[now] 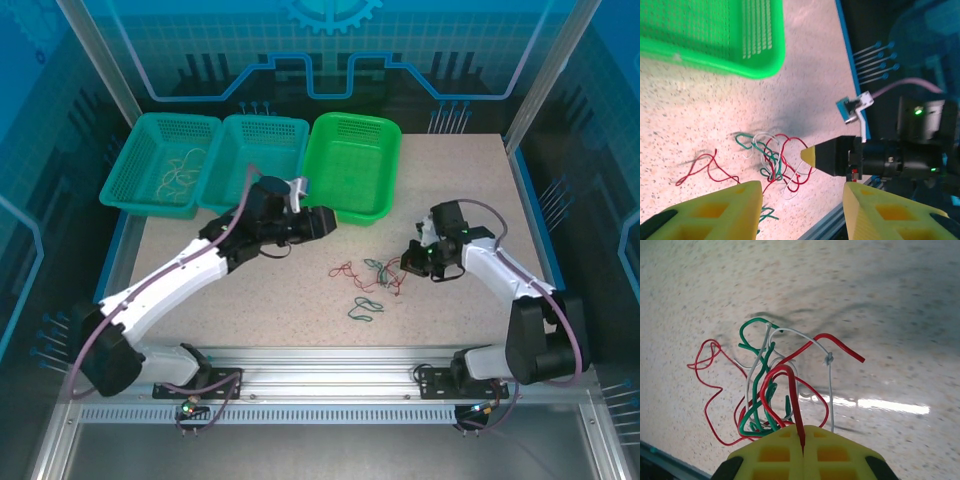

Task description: Untangle the cables

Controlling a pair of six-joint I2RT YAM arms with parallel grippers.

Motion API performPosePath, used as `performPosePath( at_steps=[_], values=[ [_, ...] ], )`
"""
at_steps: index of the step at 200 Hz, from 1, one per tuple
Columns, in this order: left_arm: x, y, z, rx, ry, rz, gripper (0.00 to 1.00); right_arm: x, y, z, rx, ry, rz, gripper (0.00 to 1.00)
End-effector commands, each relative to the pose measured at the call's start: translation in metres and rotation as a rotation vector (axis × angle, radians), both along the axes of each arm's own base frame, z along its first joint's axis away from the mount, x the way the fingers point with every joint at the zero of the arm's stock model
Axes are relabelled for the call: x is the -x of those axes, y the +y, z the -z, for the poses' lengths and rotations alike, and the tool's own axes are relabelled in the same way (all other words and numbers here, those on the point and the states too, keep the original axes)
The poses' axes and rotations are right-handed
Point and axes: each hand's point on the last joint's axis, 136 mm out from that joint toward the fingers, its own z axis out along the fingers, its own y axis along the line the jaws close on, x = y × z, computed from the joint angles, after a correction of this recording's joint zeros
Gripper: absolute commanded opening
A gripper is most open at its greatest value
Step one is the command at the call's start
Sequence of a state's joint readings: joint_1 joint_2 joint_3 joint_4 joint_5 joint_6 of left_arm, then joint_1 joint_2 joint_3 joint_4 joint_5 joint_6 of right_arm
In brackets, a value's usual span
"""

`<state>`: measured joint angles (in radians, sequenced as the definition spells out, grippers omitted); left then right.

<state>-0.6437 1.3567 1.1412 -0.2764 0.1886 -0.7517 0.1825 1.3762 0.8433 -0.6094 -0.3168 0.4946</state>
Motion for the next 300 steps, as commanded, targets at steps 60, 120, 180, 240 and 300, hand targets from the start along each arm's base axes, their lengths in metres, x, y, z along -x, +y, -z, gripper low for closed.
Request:
performPosePath(
  at_steps=[60,120,180,240,300],
  values=[
    [-0.014,-0.068,0.092,-0.088,0.279,-0.102,0.48,-0.005,0.030,-0.010,0.004,-0.047,-0.110,0.00],
    [-0.020,-0.096,0.139,-0.064,0.434,-0.101,0.43,-0.003,0.032,-0.004,0.017,-0.030,-0.108,0.00],
    [-0.014,-0.109,0.166,-0.035,0.493,-0.028,0.40,-0.006,0.031,0.002,0.030,-0.021,-0.102,0.00],
    [-0.014,-0.100,0.192,-0.093,0.555,-0.052,0.40,-0.008,0.032,0.004,0.030,-0.007,-0.106,0.00],
    [-0.015,-0.103,0.198,-0.096,0.558,-0.044,0.19,-0.007,0.031,0.004,0.041,-0.004,-0.121,0.00]
  ],
)
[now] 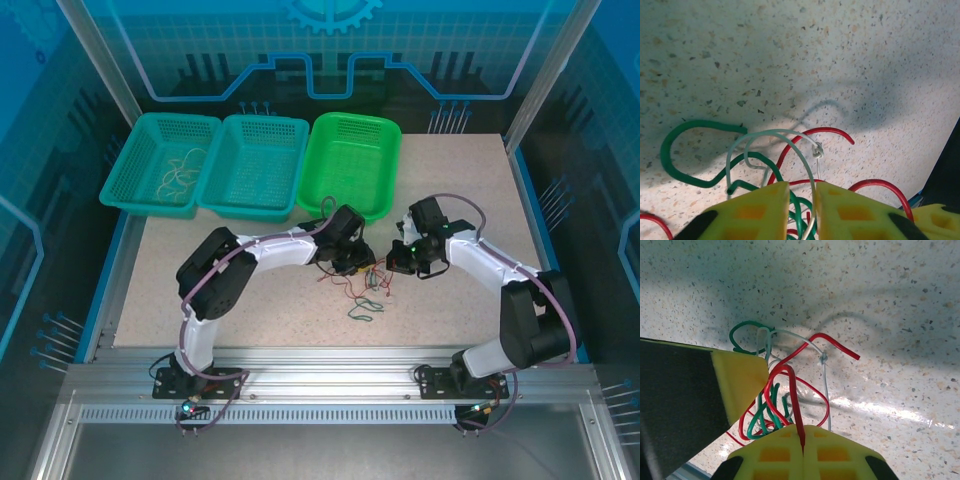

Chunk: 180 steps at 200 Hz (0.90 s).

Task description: Untangle the cables

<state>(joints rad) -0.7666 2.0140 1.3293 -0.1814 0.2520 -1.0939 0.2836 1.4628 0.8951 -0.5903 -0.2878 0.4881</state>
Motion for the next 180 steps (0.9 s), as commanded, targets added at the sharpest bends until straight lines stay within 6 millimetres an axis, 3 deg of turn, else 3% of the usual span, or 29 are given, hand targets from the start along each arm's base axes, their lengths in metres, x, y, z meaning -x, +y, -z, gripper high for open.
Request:
performPosePath(
  at_steps=[1,75,110,127,146,157,180],
  values=[
    [-0.001,-0.003,0.002,0.001,0.017,0.018,0.19,-0.002,0.004,-0.003,0.009,-0.009,-0.025,0.00],
    [0.003,-0.006,0.005,0.028,0.018,0.035,0.22,-0.001,0.006,0.004,-0.009,0.005,-0.020,0.00],
    [0.000,-0.010,0.006,0.045,-0.001,0.042,0.10,0.002,0.008,0.009,-0.016,0.032,-0.019,0.00],
    [-0.004,-0.015,-0.002,0.085,-0.040,0.048,0.00,0.003,0.005,0.010,-0.011,0.034,-0.006,0.00],
    [-0.009,-0.016,-0.018,0.128,-0.083,0.042,0.00,0.001,-0.007,0.007,0.027,0.028,0.052,0.00],
    [-0.014,-0.015,-0.033,0.161,-0.112,0.030,0.00,0.009,-0.020,0.015,0.057,0.052,0.106,0.00],
    [-0.027,0.000,-0.064,0.198,-0.178,-0.024,0.00,0.014,-0.042,0.018,0.088,0.049,0.214,0.00]
  ],
)
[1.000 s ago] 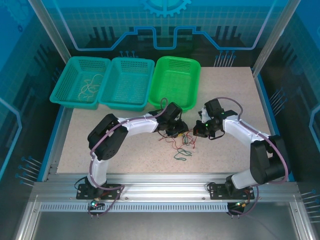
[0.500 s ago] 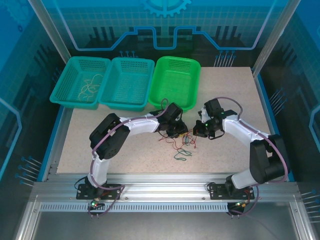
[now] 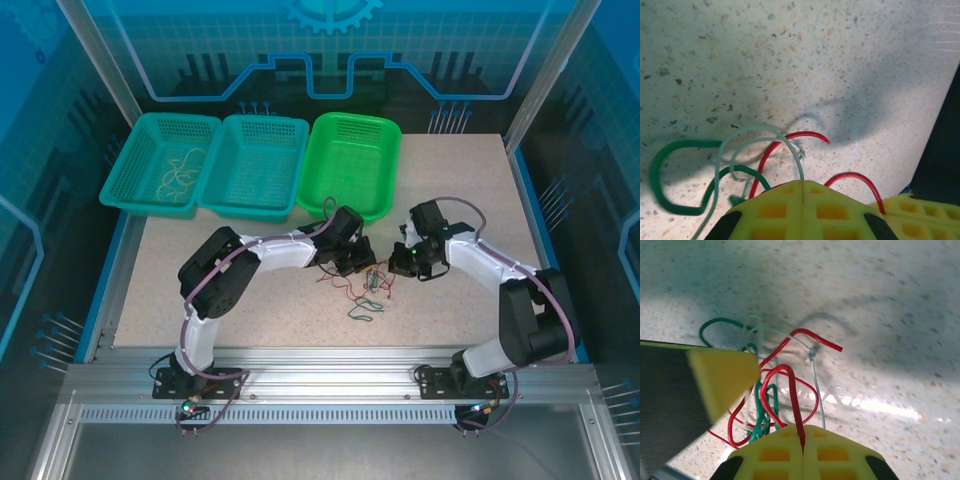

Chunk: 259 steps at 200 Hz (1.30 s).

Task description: Untangle the cables

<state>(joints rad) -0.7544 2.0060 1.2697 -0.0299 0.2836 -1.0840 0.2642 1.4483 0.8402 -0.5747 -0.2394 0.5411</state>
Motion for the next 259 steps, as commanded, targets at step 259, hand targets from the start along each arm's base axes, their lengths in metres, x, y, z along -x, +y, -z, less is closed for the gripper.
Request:
performPosePath(
  at_steps=[259],
  values=[
    [-0.080,0.378,-0.467,0.009,-0.907,-0.679,0.00,0.000,-0.106,0.020,0.090,0.040,0.482,0.00]
  ],
)
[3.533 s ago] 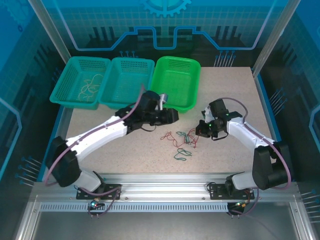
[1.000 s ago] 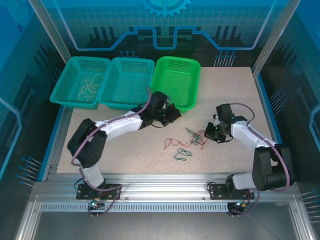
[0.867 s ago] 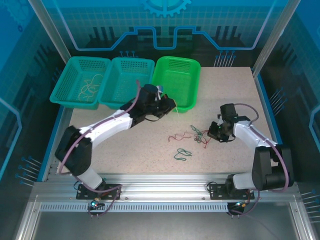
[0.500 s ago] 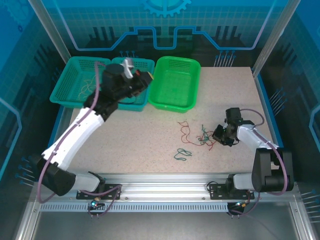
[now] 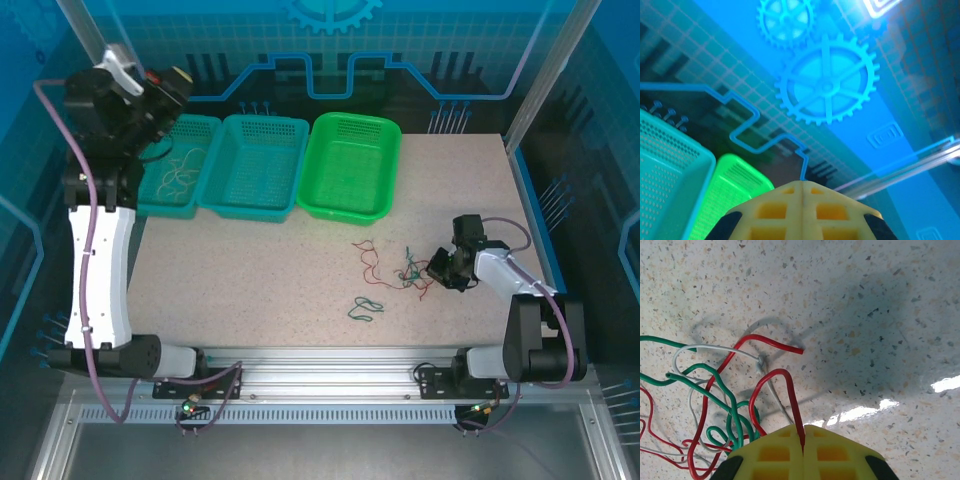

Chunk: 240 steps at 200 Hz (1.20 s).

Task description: Untangle the cables

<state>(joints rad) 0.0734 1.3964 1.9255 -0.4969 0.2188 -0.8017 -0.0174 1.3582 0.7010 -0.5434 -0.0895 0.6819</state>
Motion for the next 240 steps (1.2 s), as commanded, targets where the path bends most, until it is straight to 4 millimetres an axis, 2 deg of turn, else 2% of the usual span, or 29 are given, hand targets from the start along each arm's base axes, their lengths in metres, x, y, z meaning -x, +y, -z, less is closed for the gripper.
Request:
performPosePath(
  at_steps=[1,24,37,46,57,61,73,91,105,120,140,157,177,214,240],
  values=[
    [-0.012,0.008,0.013,-0.019,0.050,0.015,0.00,-0.004,-0.002,-0.003,-0.020,-0.008,0.029,0.00],
    [-0.023,0.025,0.028,-0.060,0.091,-0.044,0.00,-0.002,0.006,-0.008,-0.049,-0.027,0.009,0.00],
    [-0.026,0.019,0.046,-0.084,0.159,-0.032,0.00,-0.001,0.012,-0.011,-0.064,-0.037,-0.019,0.00],
    [-0.024,-0.007,0.062,-0.094,0.204,0.035,0.00,0.001,0.016,-0.013,-0.063,-0.040,-0.043,0.00],
    [-0.015,-0.058,0.089,-0.140,0.252,0.149,0.00,0.005,0.018,-0.013,-0.050,-0.032,-0.058,0.00],
    [-0.009,-0.076,0.102,-0.158,0.273,0.183,0.00,0.006,0.017,-0.013,-0.045,-0.031,-0.059,0.00],
    [0.012,-0.130,0.144,-0.196,0.327,0.291,0.09,0.008,0.018,-0.014,-0.043,-0.029,-0.058,0.00],
    [0.047,-0.196,0.214,-0.246,0.423,0.399,0.17,0.009,0.018,-0.017,-0.039,-0.033,-0.055,0.00],
    [0.071,-0.236,0.260,-0.312,0.493,0.462,0.18,0.009,0.018,-0.019,-0.033,-0.037,-0.062,0.00],
    [0.090,-0.274,0.292,-0.422,0.517,0.538,0.19,0.008,0.019,-0.021,-0.030,-0.034,-0.079,0.00],
    [0.104,-0.315,0.332,-0.534,0.558,0.625,0.21,0.008,0.021,-0.019,-0.033,-0.024,-0.104,0.00],
    [0.107,-0.347,0.365,-0.597,0.567,0.693,0.24,0.007,0.024,-0.016,-0.045,-0.017,-0.118,0.00],
    [0.098,-0.369,0.398,-0.662,0.598,0.722,0.27,0.007,0.028,-0.014,-0.058,-0.019,-0.126,0.00],
    [0.079,-0.399,0.439,-0.695,0.652,0.772,0.30,0.009,0.028,-0.010,-0.057,-0.012,-0.116,0.00],
    [0.060,-0.392,0.465,-0.741,0.711,0.721,0.34,0.009,0.030,-0.008,-0.071,-0.008,-0.121,0.00]
  ],
)
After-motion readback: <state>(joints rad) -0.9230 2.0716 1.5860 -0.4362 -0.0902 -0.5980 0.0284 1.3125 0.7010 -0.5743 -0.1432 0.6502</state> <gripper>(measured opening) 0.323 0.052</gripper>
